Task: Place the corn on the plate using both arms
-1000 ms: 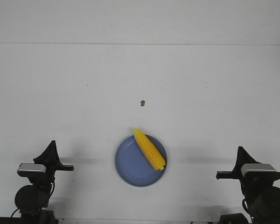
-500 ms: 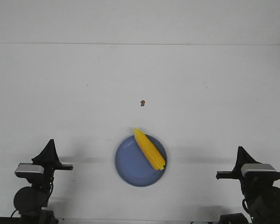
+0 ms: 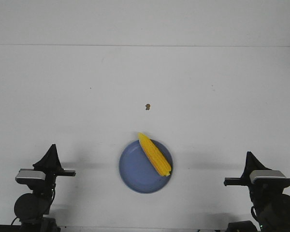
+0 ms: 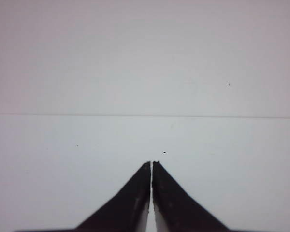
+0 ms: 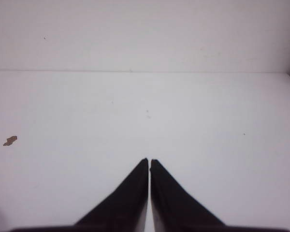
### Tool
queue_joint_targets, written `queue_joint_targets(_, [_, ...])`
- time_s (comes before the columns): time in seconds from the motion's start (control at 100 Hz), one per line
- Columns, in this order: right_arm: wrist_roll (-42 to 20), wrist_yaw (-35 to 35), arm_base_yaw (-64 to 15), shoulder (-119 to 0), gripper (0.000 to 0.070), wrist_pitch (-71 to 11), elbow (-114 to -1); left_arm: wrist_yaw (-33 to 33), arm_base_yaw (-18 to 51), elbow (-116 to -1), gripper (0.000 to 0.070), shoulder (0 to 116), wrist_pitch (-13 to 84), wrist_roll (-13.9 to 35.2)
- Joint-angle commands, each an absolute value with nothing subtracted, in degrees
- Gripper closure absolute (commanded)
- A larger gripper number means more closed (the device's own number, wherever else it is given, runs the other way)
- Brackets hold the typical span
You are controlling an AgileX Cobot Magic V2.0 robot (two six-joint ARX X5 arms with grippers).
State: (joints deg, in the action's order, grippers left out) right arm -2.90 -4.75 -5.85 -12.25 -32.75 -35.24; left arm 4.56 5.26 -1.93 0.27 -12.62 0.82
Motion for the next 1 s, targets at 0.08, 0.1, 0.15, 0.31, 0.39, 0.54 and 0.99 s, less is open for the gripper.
queue_joint_targets(0.08, [-1.54, -4.95, -4.12, -9.32, 0.0688, -27.79, -31.97, 4.67, 5.21, -0.80, 0.0688, 0.19, -13.28, 1.10])
queue_joint_targets(0.1, [-1.50, -4.95, -3.84, -8.78, 0.0688, -26.79, -31.11, 4.67, 5.21, -0.80, 0.0688, 0.19, -13.28, 1.10])
queue_joint_targets(0.15, [-1.48, -4.95, -2.94, -7.16, 0.0688, -24.23, -28.56, 4.67, 5.21, -0.80, 0.0688, 0.19, -13.30, 1.10])
queue_joint_targets(0.31, [-1.50, -4.91, -0.97, -2.37, 0.0688, -16.51, -20.71, 4.67, 5.21, -0.80, 0.0688, 0.19, -13.28, 1.10])
queue_joint_targets(0.39, [-1.48, -4.69, -0.34, 0.05, 0.0688, -11.73, -16.45, 4.67, 5.21, -0.80, 0.0688, 0.19, -13.28, 1.10])
queue_joint_targets(0.54, [-1.56, -4.49, 0.51, -0.08, 0.0688, -6.09, -11.81, 4.67, 5.21, -0.80, 0.0688, 0.19, -13.30, 1.10])
queue_joint_targets(0.99, [-1.50, -4.54, 0.73, -0.08, 0.0688, 8.29, -0.73, 4.67, 5.23, -0.80, 0.0688, 0.19, -13.30, 1.10])
